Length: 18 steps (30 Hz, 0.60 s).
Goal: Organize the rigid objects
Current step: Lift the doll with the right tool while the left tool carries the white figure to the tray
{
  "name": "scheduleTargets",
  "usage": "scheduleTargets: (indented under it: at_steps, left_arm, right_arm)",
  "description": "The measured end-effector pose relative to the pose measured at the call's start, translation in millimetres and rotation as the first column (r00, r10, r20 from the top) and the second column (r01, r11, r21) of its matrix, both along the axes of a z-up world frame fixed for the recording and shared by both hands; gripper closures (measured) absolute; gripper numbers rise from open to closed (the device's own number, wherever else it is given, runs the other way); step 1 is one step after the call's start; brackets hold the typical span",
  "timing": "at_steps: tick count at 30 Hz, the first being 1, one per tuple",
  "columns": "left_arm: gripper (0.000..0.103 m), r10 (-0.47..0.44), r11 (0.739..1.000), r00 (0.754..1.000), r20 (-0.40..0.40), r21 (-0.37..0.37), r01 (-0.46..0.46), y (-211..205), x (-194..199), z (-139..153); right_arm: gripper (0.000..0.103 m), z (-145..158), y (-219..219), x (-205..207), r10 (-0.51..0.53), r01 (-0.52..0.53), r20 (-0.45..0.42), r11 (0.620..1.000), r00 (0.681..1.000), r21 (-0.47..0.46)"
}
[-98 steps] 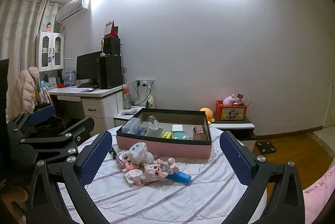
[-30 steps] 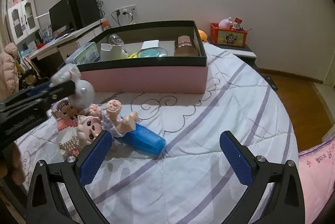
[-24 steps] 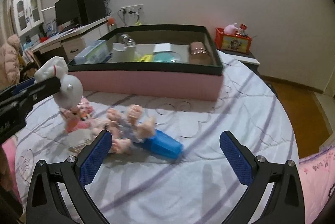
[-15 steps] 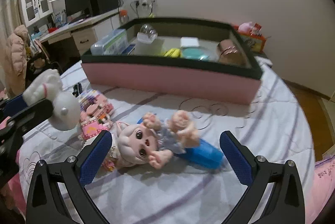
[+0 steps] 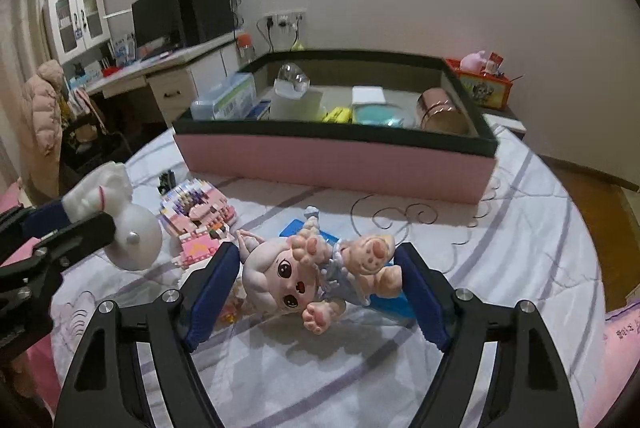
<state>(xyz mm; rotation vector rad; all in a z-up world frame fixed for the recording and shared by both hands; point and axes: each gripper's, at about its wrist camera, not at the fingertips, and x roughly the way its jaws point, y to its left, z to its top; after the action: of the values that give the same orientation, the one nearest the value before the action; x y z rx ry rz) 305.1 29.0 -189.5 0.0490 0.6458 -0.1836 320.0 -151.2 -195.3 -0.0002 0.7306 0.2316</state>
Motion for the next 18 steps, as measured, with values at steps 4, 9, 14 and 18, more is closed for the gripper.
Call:
scheduleTargets:
  at_steps: [4, 9, 14, 18]
  left_arm:
    - [0.055, -0.001, 1.000, 1.000, 0.011, 0.003, 0.001, -3.4, -6.4, 4.0]
    - [0.055, -0.016, 1.000, 0.999, 0.038, -0.001, 0.016, -13.6, -17.0, 15.6]
    - [0.055, -0.014, 1.000, 0.995, 0.102, -0.009, 0.015, -21.1, -28.2, 33.5]
    - [0.055, 0.020, 0.999, 0.980, 0.196, -0.041, -0.012, -21.9, -38.9, 49.9]
  right_arm:
    - [0.022, 11.6, -6.0, -15.8, -0.006, 0.005, 0.033, 1.000, 0.999, 0.015]
    - [0.022, 29.3, -11.1, -35.6, -0.009, 0.006, 0.093, 0.999, 0.996, 0.032]
    - [0.022, 53.8, -11.2, -54.4, -0.016, 0.009, 0.175, 0.999, 0.984, 0.040]
    - [0.022, 75.9, -10.7, -73.4, -0.025, 0.014, 0.268, 0.999, 0.963, 0.046]
